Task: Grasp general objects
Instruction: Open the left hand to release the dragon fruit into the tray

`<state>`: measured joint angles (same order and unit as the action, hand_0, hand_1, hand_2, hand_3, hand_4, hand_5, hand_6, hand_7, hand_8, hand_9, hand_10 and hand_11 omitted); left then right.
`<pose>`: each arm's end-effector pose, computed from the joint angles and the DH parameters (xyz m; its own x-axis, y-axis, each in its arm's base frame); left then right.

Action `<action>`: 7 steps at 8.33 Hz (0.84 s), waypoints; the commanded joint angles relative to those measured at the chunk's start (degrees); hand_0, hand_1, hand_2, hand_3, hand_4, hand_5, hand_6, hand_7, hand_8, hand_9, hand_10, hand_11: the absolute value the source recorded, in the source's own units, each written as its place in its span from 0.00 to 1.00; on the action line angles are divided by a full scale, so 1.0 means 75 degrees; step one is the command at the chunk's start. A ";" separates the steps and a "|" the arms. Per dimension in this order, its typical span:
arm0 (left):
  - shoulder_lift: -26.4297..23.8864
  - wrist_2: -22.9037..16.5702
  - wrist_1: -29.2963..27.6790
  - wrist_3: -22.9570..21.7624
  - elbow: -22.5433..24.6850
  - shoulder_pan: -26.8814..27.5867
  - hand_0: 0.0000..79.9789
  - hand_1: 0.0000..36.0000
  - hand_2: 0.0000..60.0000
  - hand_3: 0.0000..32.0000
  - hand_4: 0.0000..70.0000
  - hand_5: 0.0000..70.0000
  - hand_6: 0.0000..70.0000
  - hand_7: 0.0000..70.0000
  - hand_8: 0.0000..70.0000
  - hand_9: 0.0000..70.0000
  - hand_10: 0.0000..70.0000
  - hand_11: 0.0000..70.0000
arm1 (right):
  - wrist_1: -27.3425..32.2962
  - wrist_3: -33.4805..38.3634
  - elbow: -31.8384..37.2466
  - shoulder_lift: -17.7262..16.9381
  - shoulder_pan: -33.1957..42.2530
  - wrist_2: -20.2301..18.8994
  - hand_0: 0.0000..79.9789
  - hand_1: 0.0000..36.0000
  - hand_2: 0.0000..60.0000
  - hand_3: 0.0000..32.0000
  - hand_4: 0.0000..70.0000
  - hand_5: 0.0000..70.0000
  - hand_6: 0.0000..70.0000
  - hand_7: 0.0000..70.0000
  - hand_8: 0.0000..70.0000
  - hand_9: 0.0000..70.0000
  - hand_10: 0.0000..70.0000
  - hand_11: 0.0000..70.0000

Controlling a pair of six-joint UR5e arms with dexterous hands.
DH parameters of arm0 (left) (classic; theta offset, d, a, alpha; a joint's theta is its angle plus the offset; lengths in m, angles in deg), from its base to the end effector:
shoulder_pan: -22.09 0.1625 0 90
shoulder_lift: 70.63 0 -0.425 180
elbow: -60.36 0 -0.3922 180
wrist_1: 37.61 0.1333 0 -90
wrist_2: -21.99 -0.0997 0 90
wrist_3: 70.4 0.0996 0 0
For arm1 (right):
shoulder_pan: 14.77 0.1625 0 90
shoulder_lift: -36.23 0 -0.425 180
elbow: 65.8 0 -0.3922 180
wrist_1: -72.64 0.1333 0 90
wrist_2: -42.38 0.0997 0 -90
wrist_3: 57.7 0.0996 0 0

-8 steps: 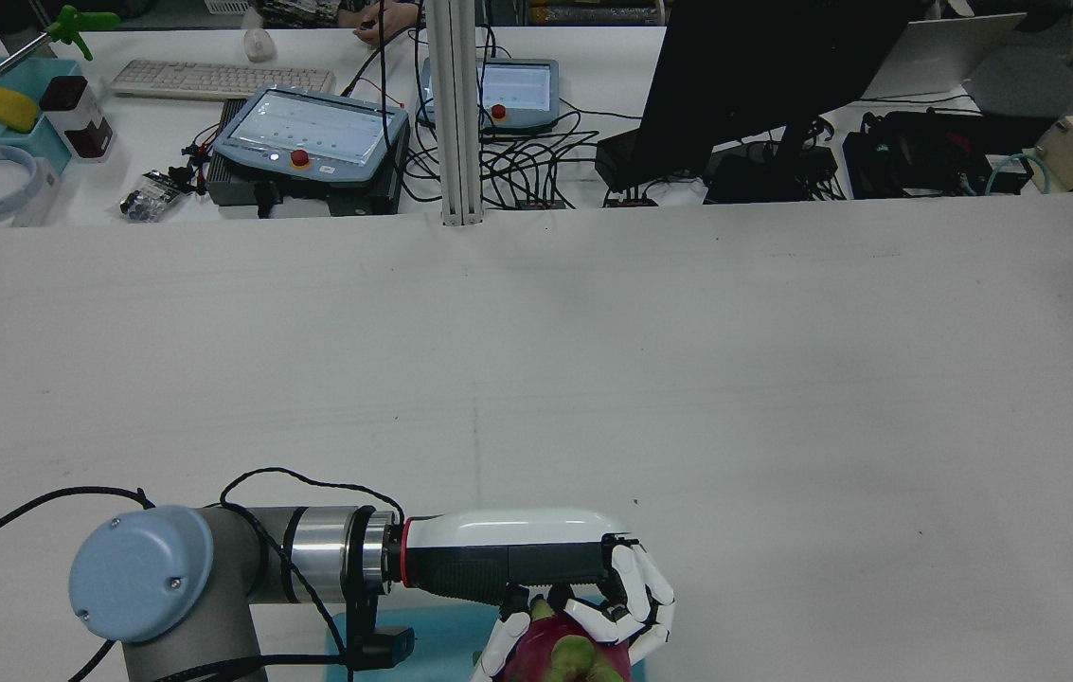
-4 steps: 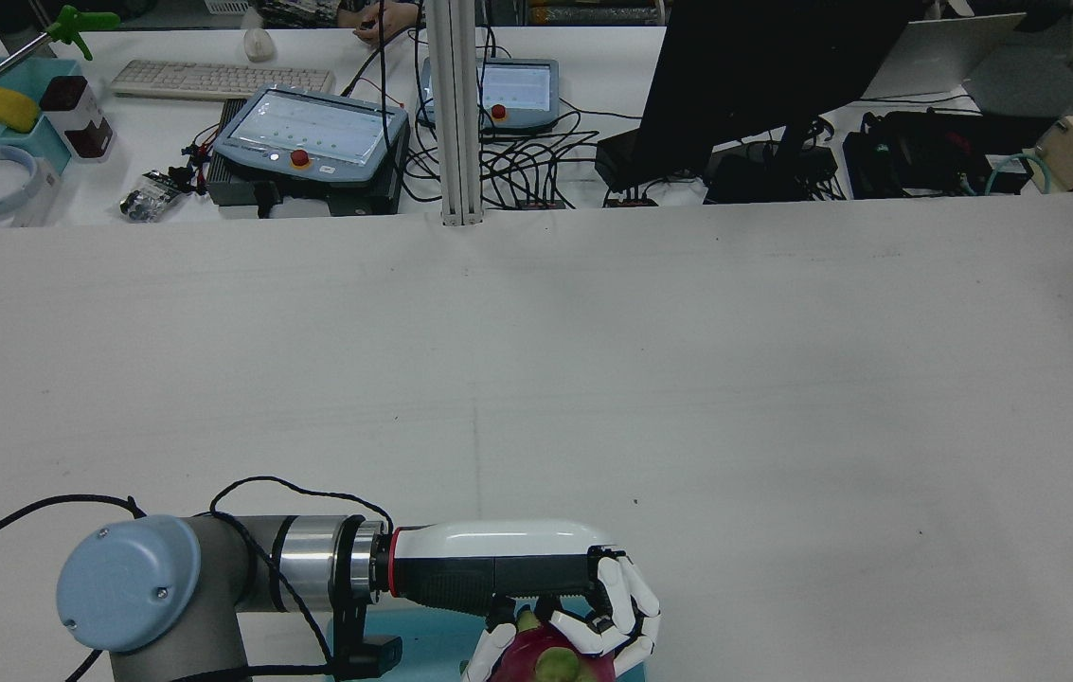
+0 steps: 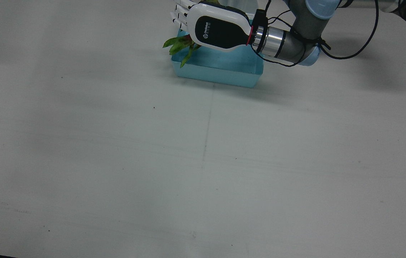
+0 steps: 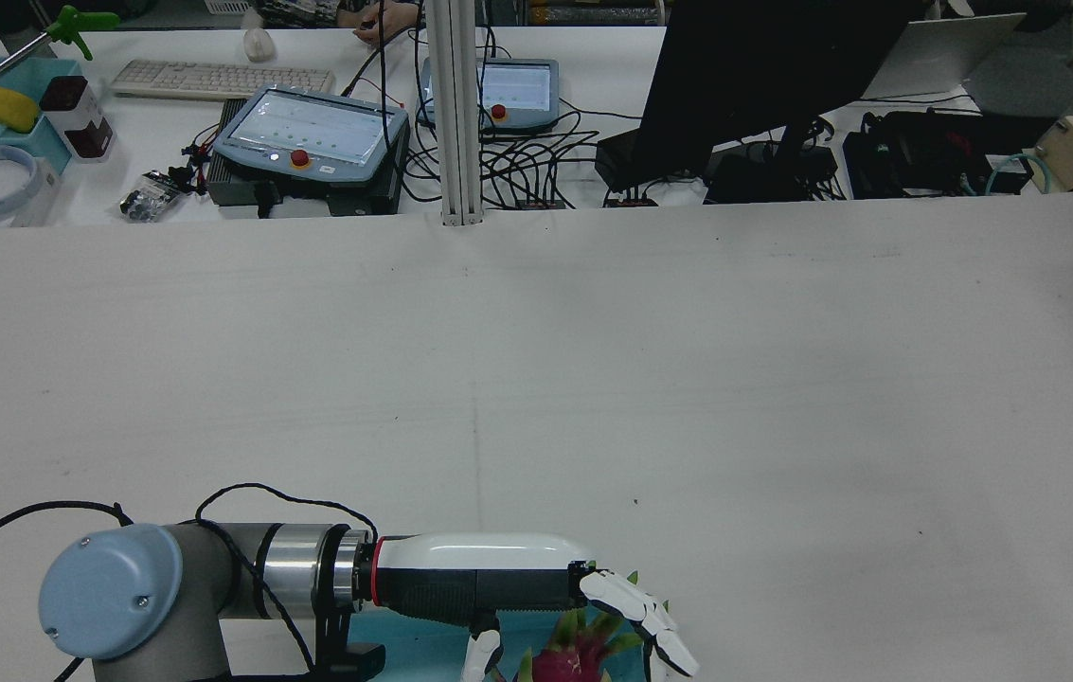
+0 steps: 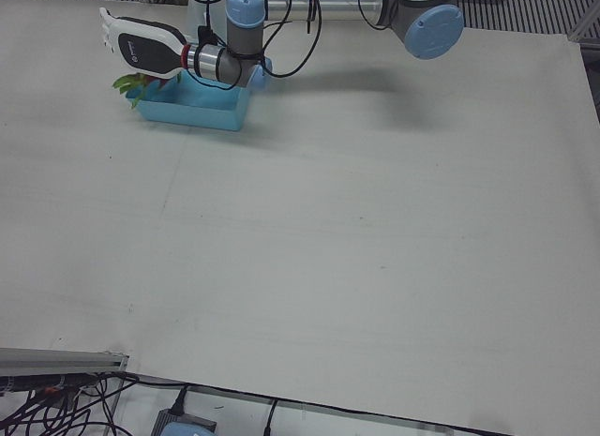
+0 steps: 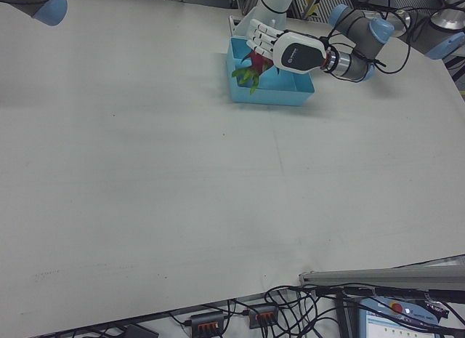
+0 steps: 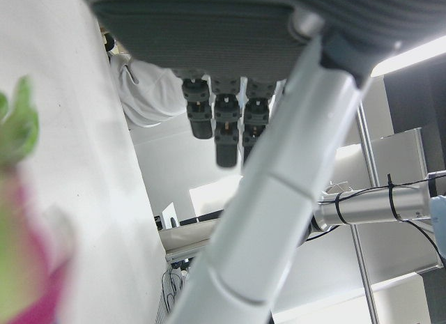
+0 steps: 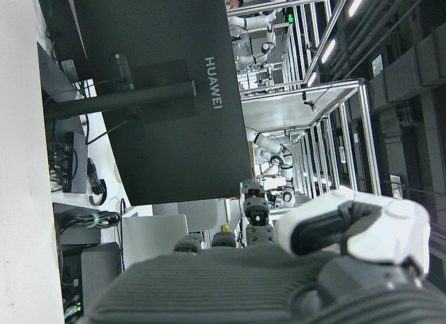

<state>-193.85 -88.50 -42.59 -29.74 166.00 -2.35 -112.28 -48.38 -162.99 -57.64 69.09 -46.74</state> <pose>0.5296 -0.3488 0.2062 -0.6303 -0.4941 -0.5988 -0.4276 0.8647 -0.2635 0.0849 -0.4714 0.6663 -0.9831 0.0860 -0.1615 0.1583 -0.0422 -0.9865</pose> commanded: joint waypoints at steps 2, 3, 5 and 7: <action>-0.0023 -0.0010 0.0042 -0.0008 0.0001 -0.0162 1.00 1.00 1.00 0.00 0.24 0.77 0.31 0.21 0.30 0.15 0.17 0.30 | 0.0000 0.0000 -0.0003 0.0000 -0.0002 0.0000 0.00 0.00 0.00 0.00 0.00 0.00 0.00 0.00 0.00 0.00 0.00 0.00; -0.0046 -0.0010 0.0205 -0.0020 0.0001 -0.0418 1.00 1.00 1.00 0.00 0.24 0.77 0.31 0.22 0.30 0.15 0.17 0.30 | 0.0012 0.0000 0.0009 0.0000 0.0010 0.0000 0.00 0.00 0.00 0.00 0.00 0.00 0.00 0.00 0.00 0.00 0.00 0.00; -0.0082 0.0001 0.0440 -0.0043 -0.0173 -0.1575 1.00 1.00 1.00 0.00 0.24 0.78 0.33 0.27 0.31 0.18 0.17 0.31 | 0.0012 0.0000 0.0009 0.0000 -0.0002 0.0000 0.00 0.00 0.00 0.00 0.00 0.00 0.00 0.00 0.00 0.00 0.00 0.00; -0.0420 0.0060 0.0617 -0.0067 -0.0744 -0.2561 1.00 1.00 1.00 0.00 0.26 0.87 0.40 0.41 0.37 0.28 0.20 0.35 | 0.0012 0.0000 0.0009 0.0000 -0.0002 0.0000 0.00 0.00 0.00 0.00 0.00 0.00 0.00 0.00 0.00 0.00 0.00 0.00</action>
<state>-194.81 -88.41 -39.12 -30.09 164.64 -13.99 -112.20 -48.38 -162.93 -57.64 69.08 -46.74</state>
